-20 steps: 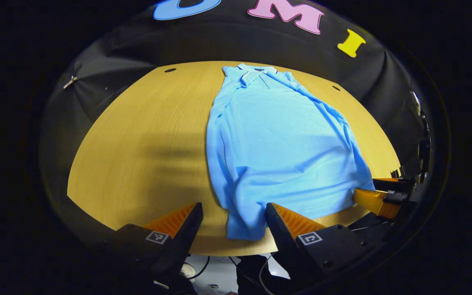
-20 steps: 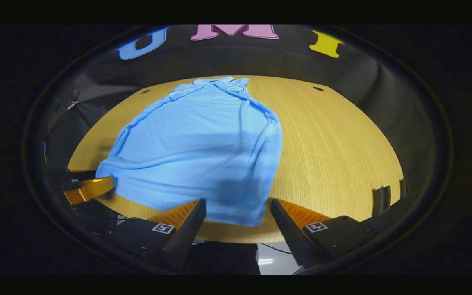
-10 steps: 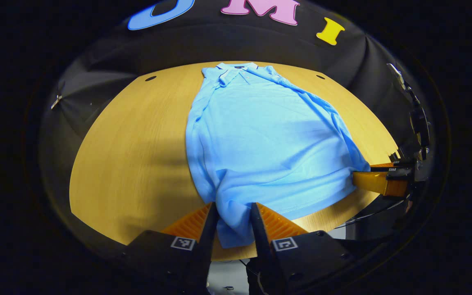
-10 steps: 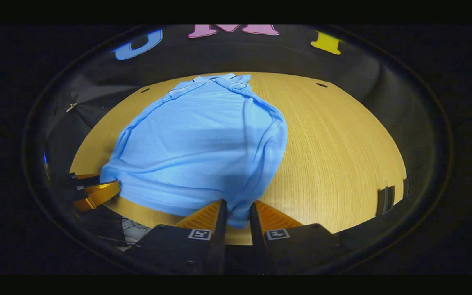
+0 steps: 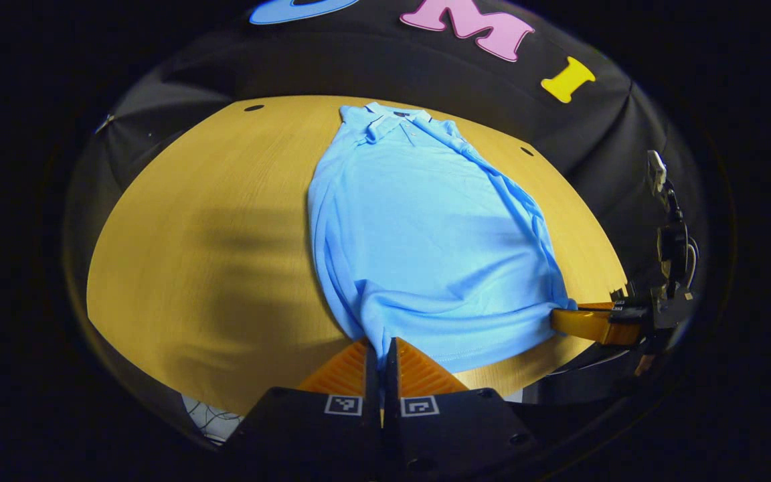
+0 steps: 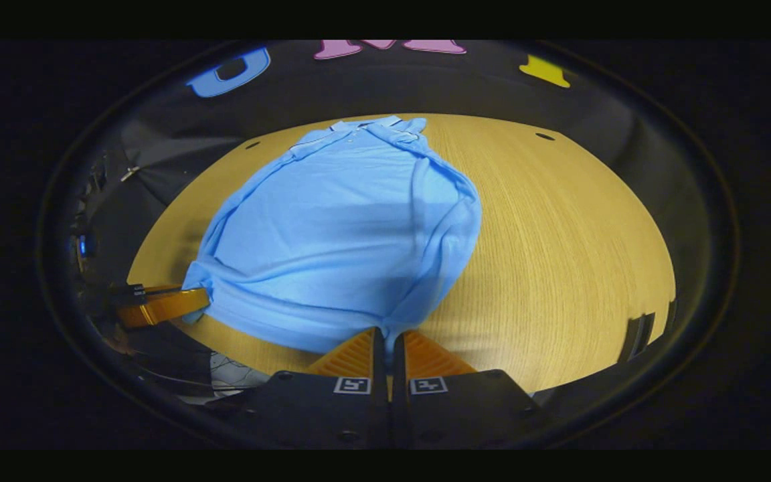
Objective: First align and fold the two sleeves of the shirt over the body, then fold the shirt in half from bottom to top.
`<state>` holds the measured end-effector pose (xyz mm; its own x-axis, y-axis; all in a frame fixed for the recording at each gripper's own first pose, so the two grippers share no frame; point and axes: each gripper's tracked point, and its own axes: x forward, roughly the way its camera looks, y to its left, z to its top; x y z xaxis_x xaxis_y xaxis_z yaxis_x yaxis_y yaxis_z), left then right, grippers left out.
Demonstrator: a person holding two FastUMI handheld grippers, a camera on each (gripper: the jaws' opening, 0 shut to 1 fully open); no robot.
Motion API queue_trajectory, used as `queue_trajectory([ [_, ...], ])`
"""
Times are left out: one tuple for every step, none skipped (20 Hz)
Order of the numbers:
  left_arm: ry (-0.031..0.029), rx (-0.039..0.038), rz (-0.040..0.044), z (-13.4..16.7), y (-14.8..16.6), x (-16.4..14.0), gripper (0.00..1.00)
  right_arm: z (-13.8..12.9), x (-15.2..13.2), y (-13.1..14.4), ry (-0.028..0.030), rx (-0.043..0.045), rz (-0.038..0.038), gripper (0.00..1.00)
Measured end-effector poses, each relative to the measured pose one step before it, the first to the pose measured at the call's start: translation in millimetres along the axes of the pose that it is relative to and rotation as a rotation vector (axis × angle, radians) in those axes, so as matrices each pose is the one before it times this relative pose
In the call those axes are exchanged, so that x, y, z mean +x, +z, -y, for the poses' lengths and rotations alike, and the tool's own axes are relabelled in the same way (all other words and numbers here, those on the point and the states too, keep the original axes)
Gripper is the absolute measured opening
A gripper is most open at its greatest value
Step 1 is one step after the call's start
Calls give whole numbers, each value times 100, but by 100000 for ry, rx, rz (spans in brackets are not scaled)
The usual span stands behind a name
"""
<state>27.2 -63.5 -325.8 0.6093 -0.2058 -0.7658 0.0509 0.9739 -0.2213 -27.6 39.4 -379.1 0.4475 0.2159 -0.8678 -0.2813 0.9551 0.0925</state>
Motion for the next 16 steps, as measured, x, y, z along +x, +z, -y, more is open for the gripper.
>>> queue_trajectory([
  [-249, -2155, -114, 78, 326, -199, 6, 249, -160, 526, 125, -722, 946, 6],
  [-449, -2037, 604, 223, 788, -288, 6, -3, -180, 681, 798, 11, 649, 6],
  [-574, -1610, 1194, 277, 1015, -320, 6, -52, -195, 895, 855, 365, 1209, 12],
  [-138, -364, 1208, 293, 1224, -236, 6, -125, -113, 1276, 980, 106, 1654, 6],
  [26, 939, 1368, 242, 1336, -45, 6, -157, 48, 1446, 671, -221, 1768, 6],
  [-468, 2160, 1800, 319, 1606, 104, 6, -38, 158, 1646, 439, -362, 2049, 6],
  [156, 2846, 1403, 100, 1446, 201, 6, -197, 300, 1592, 912, 287, 2463, 1],
  [627, 2635, 1014, -91, 1554, 308, 6, -61, 321, 1717, 732, 515, 2189, 3],
  [624, 2092, 1618, -187, 1768, 365, 6, 14, 302, 1770, 514, 174, 2492, 5],
  [180, 596, 1664, -119, 1696, 178, 6, 189, 554, 1979, 179, -254, 2655, 6],
  [-141, -270, 1344, -109, 1741, 422, 6, 228, 402, 1991, 123, -426, 2699, 6],
  [-572, -1114, 1458, 1, 1862, 364, 6, 326, 599, 2152, 146, -80, 2814, 1],
  [-678, -1456, 1633, 75, 1921, 333, 6, 226, 661, 2114, 393, 297, 2650, 6],
  [-929, -1205, 1646, -30, 1793, 141, 6, 283, 715, 2168, 297, 466, 2651, 6],
  [-564, -738, 1512, 26, 1875, 525, 6, 413, 1015, 1925, 482, 197, 2695, 6],
  [-568, 87, 1559, 57, 1860, 694, 6, 214, 785, 2209, 405, -65, 2514, 6],
])
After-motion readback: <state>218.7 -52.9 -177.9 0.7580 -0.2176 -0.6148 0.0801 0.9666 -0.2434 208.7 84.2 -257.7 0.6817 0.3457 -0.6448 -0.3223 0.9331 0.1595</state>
